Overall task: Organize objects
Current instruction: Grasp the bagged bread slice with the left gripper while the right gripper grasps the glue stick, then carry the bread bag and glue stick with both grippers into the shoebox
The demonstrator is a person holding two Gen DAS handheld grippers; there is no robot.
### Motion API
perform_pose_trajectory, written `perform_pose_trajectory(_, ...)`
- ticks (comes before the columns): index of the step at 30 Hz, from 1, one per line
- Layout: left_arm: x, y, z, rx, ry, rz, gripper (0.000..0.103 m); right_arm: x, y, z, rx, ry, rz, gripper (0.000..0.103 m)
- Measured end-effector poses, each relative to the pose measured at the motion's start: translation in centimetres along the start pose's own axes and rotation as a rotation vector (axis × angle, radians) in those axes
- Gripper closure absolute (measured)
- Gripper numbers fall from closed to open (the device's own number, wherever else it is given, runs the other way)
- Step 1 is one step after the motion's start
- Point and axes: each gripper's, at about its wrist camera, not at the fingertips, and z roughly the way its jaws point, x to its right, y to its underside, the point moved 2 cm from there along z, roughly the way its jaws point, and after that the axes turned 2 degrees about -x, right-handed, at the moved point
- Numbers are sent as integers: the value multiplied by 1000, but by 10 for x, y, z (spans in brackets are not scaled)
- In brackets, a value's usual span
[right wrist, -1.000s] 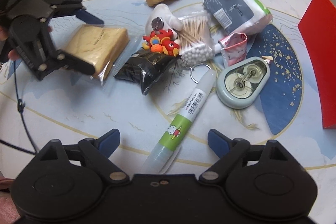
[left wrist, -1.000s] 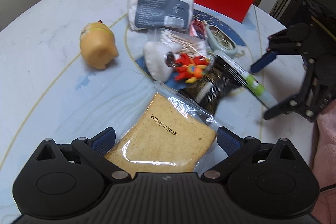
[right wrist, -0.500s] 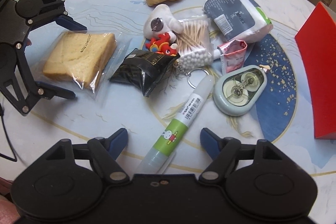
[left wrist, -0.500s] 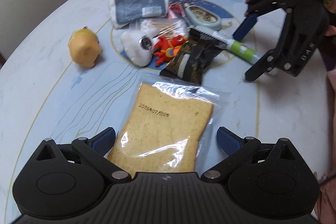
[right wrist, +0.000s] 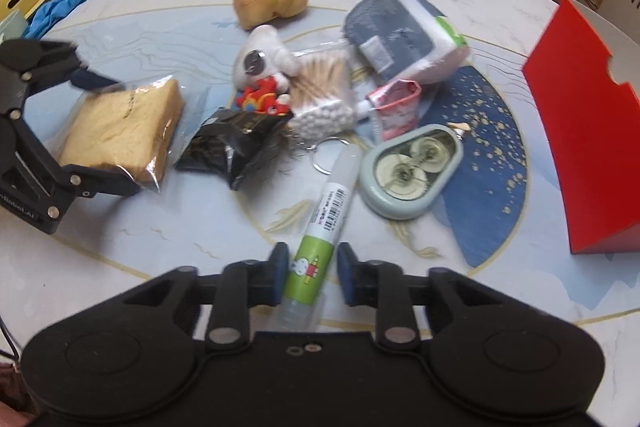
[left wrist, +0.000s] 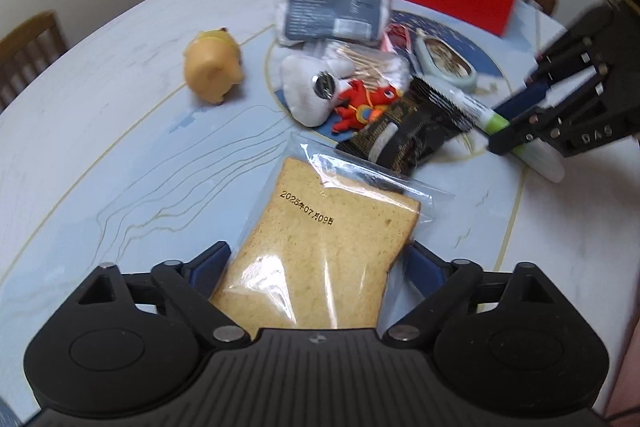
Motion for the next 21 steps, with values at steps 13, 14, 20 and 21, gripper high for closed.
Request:
perform_pose_trajectory(13,44,-2,-27,26,-138,-388,20,41,18,-38,82,-134,9,87)
perform_pose_trajectory(14,50,-5,-31,31,-145,-400,20,45,18,-44,92,-143,9,87)
perform_pose_trajectory(20,84,-31,-49,62,-177,-480,20,75,12,-73,157,-189,14,87)
perform_pose_trajectory(21,89,-38,-52,69,-184,-487,20,80,11,-77,167,-194,19,87)
